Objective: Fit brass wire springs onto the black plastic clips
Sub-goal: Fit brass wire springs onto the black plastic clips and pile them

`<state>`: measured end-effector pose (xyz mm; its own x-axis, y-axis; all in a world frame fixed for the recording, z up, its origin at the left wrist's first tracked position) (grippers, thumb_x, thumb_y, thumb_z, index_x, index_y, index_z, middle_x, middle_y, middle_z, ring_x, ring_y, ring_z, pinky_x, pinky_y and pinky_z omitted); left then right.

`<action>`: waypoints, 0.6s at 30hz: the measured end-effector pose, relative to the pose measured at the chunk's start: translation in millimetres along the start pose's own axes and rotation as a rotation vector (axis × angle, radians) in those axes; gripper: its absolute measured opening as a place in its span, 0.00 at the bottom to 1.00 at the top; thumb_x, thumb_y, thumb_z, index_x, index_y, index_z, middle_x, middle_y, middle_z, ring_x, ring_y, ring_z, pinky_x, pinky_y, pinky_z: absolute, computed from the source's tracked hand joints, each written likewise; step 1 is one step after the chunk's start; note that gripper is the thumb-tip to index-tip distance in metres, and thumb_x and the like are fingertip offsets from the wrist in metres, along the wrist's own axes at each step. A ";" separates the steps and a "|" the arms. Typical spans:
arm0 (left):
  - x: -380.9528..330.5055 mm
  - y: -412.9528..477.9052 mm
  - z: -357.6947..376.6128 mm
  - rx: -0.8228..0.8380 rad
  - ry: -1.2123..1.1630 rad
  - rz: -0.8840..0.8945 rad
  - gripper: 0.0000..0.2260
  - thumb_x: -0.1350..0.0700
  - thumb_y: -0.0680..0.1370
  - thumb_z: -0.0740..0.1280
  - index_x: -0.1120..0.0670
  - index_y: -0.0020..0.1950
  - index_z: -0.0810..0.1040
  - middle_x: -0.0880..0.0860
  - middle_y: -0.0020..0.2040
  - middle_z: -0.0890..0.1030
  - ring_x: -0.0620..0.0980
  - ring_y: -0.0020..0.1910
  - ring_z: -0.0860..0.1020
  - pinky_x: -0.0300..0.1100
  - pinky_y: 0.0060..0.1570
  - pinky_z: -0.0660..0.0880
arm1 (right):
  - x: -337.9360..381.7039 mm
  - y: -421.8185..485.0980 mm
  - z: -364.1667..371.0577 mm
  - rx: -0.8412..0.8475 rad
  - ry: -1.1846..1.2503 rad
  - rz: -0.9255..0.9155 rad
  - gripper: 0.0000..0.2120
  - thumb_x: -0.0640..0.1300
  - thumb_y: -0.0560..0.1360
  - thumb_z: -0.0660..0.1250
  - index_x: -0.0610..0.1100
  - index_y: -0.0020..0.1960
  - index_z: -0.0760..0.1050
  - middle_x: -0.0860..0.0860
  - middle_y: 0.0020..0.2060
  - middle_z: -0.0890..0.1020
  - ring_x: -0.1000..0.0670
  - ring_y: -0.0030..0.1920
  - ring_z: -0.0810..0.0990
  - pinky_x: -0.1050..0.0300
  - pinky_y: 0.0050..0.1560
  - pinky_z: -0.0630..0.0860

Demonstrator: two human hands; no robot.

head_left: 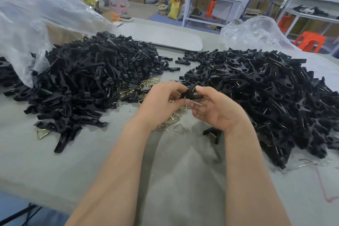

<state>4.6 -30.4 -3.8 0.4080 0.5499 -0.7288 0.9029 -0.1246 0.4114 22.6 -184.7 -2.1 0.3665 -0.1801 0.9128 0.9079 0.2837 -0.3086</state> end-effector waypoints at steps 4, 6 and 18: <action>-5.5 0.2 -3.3 -0.013 -0.050 0.025 0.10 0.58 0.71 0.75 0.52 0.51 0.82 0.46 0.42 0.81 0.42 0.43 0.78 0.38 0.52 0.74 | -6.3 -0.3 2.1 0.198 0.066 0.057 0.28 0.56 0.63 0.69 0.41 0.58 0.74 0.47 0.41 0.81 0.48 0.39 0.83 0.54 0.42 0.80; -8.1 0.0 -4.9 -0.018 -0.016 0.065 0.10 0.58 0.70 0.75 0.52 0.50 0.82 0.42 0.41 0.79 0.39 0.43 0.76 0.29 0.50 0.70 | -9.0 0.2 3.0 0.279 0.068 0.078 0.32 0.59 0.65 0.67 0.40 0.61 0.72 0.44 0.42 0.83 0.43 0.43 0.85 0.51 0.43 0.81; -17.0 -0.8 -7.0 0.012 -0.024 0.139 0.11 0.59 0.71 0.74 0.53 0.53 0.82 0.42 0.45 0.80 0.42 0.47 0.75 0.29 0.52 0.67 | -16.2 6.9 7.0 0.346 0.085 -0.011 0.25 0.60 0.69 0.59 0.41 0.42 0.85 0.44 0.35 0.85 0.48 0.40 0.86 0.56 0.40 0.82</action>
<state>-4.0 -33.9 12.1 0.5323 0.5070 -0.6779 0.8389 -0.2083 0.5029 21.6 -173.3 -17.2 0.3864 -0.2583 0.8854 0.7942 0.5814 -0.1769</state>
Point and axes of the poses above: each hand's wrist, its own y-axis towards the middle knuckle, its own z-axis out of the palm, x = y × z, the point moved 2 cm from there along y, towards the middle knuckle
